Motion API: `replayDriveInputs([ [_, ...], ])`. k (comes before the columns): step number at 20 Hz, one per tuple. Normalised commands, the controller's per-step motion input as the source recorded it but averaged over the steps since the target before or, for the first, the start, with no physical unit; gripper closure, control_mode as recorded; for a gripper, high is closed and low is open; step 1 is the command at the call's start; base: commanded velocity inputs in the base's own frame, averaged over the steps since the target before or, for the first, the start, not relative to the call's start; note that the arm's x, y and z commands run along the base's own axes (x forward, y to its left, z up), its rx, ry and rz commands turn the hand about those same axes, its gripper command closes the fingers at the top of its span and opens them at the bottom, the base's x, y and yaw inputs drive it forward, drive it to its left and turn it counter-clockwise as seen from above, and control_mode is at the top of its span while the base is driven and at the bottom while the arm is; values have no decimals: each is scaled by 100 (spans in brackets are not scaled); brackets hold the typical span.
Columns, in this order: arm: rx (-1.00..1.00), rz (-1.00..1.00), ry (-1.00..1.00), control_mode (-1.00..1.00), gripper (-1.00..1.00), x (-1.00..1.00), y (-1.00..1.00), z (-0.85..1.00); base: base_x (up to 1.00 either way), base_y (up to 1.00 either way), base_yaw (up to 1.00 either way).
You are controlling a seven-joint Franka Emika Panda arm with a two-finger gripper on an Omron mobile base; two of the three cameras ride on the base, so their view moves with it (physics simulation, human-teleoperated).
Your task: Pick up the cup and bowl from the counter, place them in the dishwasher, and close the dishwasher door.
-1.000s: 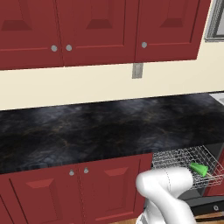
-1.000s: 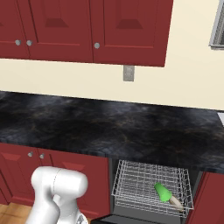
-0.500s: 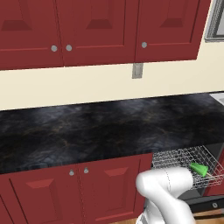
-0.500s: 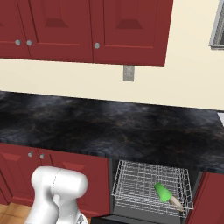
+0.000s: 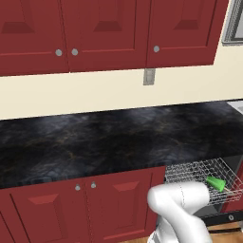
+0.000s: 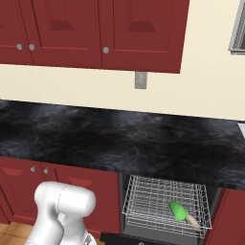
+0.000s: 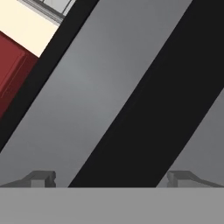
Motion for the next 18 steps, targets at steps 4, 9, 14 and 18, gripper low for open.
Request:
replayDriveInputs([
  [4, 0, -6, 1, -100, -100, 100, 13, 0, 0, 0, 0],
  [9, 0, -6, 3, -100, -100, 100, 10, 0, 0, 0, 0],
  [14, 0, -6, 3, -100, -100, 100, 9, -3, 0, 0, 0],
  [18, 0, -6, 3, -100, -100, 100, 4, -11, 0, 0, 0],
])
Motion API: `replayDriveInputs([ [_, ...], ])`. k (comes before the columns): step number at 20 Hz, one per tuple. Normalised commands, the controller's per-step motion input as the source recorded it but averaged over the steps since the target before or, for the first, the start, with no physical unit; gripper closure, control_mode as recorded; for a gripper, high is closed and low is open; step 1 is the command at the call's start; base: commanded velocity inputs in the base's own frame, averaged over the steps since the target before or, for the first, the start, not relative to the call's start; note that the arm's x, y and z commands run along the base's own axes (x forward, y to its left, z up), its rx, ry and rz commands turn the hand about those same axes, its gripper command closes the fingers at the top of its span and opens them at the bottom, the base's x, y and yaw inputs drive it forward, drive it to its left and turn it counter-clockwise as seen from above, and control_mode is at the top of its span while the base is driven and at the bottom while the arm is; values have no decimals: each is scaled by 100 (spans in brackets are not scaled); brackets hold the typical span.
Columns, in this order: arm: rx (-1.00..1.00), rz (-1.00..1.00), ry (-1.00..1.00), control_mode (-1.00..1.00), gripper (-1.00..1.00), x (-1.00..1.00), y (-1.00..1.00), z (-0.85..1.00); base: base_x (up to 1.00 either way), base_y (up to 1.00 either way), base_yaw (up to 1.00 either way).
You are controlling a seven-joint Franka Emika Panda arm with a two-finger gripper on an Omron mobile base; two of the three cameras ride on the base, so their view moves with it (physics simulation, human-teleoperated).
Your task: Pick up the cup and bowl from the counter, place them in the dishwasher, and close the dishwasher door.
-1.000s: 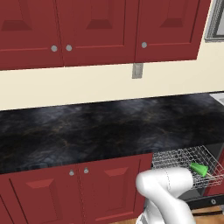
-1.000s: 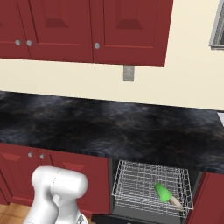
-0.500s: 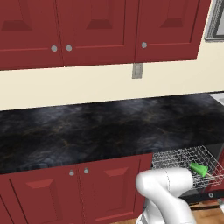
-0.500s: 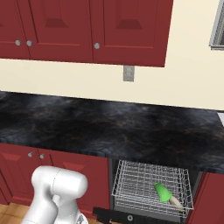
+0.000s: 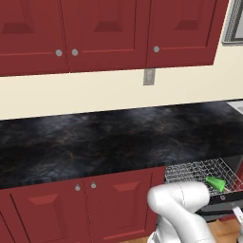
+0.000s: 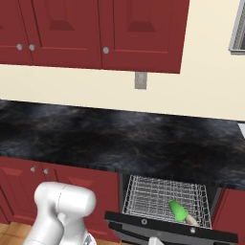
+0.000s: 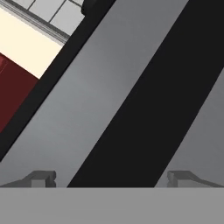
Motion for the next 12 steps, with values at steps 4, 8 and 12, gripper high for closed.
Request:
replayDriveInputs([
  [4, 0, -5, 5, -100, -100, 100, 0, -17, 0, 0, 0],
  [8, 0, -5, 6, -100, -100, 100, 0, -12, 0, 0, 0],
  [12, -1, -3, 1, -100, -100, 81, 0, -6, 0, 0, 0],
])
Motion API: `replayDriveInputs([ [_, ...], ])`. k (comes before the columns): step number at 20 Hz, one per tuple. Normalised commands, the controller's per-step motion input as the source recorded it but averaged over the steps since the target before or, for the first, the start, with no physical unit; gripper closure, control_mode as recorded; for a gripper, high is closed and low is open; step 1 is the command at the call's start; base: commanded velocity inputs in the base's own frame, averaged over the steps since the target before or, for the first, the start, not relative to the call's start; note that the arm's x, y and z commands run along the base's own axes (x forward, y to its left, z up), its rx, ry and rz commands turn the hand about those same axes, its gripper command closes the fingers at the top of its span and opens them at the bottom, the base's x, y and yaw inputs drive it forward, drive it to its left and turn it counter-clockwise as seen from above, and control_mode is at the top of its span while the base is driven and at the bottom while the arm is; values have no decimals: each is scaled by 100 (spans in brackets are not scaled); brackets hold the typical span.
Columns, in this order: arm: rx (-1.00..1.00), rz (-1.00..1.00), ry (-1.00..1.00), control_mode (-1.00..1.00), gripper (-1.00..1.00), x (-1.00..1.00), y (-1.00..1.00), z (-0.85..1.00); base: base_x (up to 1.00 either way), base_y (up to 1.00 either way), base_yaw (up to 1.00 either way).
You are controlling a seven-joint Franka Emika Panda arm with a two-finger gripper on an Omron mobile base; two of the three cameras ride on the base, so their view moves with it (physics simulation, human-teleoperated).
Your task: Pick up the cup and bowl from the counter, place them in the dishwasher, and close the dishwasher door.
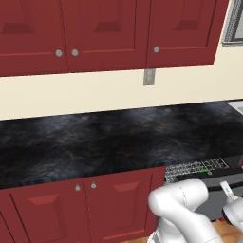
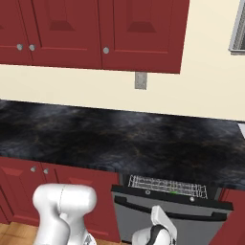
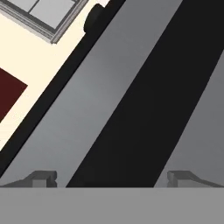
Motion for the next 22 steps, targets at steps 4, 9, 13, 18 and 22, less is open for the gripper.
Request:
replayDriveInputs([
  [4, -2, 0, 0, -100, -100, 57, 0, -6, 0, 0, 0],
  [9, -2, 0, 0, -100, -100, 63, 0, -10, 0, 0, 0],
  [13, -1, 0, 0, -100, -100, 69, 0, -13, 0, 0, 0],
  [18, -1, 0, 0, -100, -100, 71, 0, -16, 0, 0, 0],
  [22, 0, 0, 0, -100, -100, 77, 0, -19, 0, 0, 0],
])
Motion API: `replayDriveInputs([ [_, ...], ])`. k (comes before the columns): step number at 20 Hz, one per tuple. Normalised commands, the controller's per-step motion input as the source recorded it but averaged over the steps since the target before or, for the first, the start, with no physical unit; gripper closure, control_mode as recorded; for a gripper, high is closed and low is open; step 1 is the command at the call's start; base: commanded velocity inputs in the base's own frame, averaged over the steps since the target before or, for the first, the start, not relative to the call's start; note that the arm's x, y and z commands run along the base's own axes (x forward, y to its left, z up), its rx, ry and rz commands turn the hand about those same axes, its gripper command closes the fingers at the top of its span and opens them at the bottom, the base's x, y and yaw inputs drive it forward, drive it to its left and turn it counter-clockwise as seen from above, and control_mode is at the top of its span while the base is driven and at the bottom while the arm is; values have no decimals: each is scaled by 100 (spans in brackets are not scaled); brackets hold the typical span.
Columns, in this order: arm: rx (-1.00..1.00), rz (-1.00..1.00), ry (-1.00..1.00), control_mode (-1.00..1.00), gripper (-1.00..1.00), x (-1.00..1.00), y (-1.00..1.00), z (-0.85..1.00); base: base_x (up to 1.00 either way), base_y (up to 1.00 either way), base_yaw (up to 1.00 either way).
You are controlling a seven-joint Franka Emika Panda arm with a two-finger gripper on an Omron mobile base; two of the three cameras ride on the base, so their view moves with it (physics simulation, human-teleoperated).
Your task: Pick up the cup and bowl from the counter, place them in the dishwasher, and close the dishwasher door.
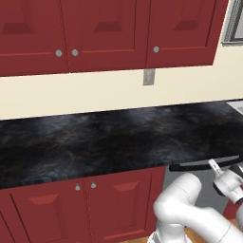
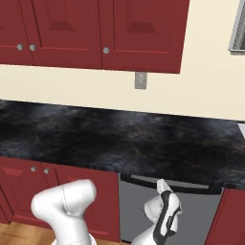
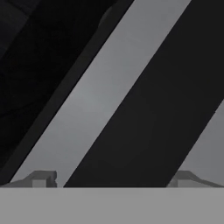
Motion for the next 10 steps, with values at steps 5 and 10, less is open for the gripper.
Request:
replayDriveInputs([
  [5, -1, 0, 0, -100, -100, 92, 0, -27, 0, 0, 0],
  [10, -7, 0, 2, -100, -100, 99, 0, -48, 0, 0, 0],
])
